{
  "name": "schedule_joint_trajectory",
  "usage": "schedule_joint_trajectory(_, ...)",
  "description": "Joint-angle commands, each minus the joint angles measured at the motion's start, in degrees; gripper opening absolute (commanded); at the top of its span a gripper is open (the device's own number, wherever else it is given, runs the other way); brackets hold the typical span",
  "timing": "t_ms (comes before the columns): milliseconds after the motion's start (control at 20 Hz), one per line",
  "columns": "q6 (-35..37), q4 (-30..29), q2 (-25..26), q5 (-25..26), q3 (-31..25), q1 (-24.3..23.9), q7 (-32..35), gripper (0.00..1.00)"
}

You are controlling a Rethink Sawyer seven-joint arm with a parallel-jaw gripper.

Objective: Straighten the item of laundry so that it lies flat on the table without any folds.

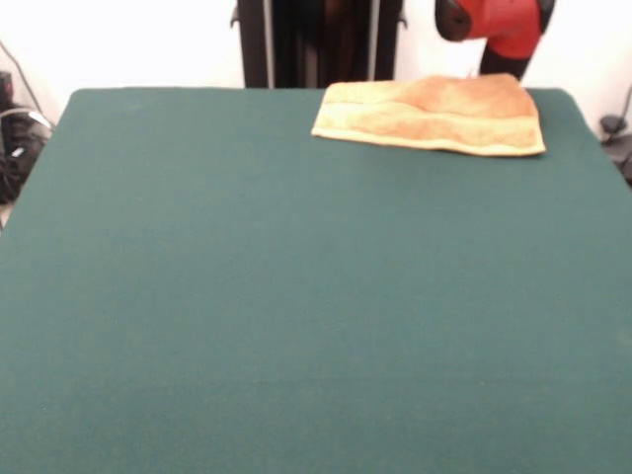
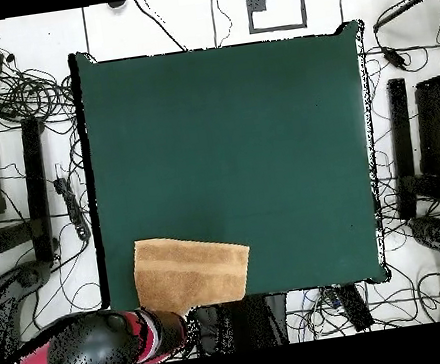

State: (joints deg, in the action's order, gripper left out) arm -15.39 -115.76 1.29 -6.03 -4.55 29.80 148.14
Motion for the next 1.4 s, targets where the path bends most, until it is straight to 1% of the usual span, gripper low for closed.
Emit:
schedule_joint_trajectory(50,7.22,-4.55,-12.13,0.39,-4.74,-1.22,5.04,1.00)
schedule_joint_trajectory(150,11.32,-10.62,-19.39,0.53,-5.64,-1.98,6.07,1.00)
schedule_joint_trajectory(250,15.21,-13.60,-24.16,0.55,-6.37,-3.14,5.90,1.00)
schedule_joint_trajectory(300,16.64,-14.33,-25.53,0.72,-6.74,-3.79,5.56,1.00)
schedule_joint_trajectory(400,17.95,-15.24,-26.75,1.20,-7.90,-5.33,5.19,1.00)
schedule_joint_trajectory(550,18.40,-15.79,-27.56,1.56,-8.50,-6.34,5.08,1.00)
schedule_joint_trajectory(750,20.71,-16.23,-30.52,1.05,-8.38,-6.27,5.33,1.00)
schedule_joint_trajectory(850,22.29,-15.07,-31.71,0.95,-7.06,-6.28,4.62,1.00)
schedule_joint_trajectory(1000,29.48,-12.95,-33.91,1.97,-7.09,-9.25,1.13,1.00)
schedule_joint_trajectory(1100,29.44,-10.24,-34.21,3.04,-4.97,-8.99,-0.12,1.00)
schedule_joint_trajectory(1250,30.31,-4.43,-33.29,5.15,-1.87,-8.12,-2.46,1.00)
schedule_joint_trajectory(1400,32.18,-0.29,-31.95,6.31,-0.61,-7.81,-2.79,1.00)
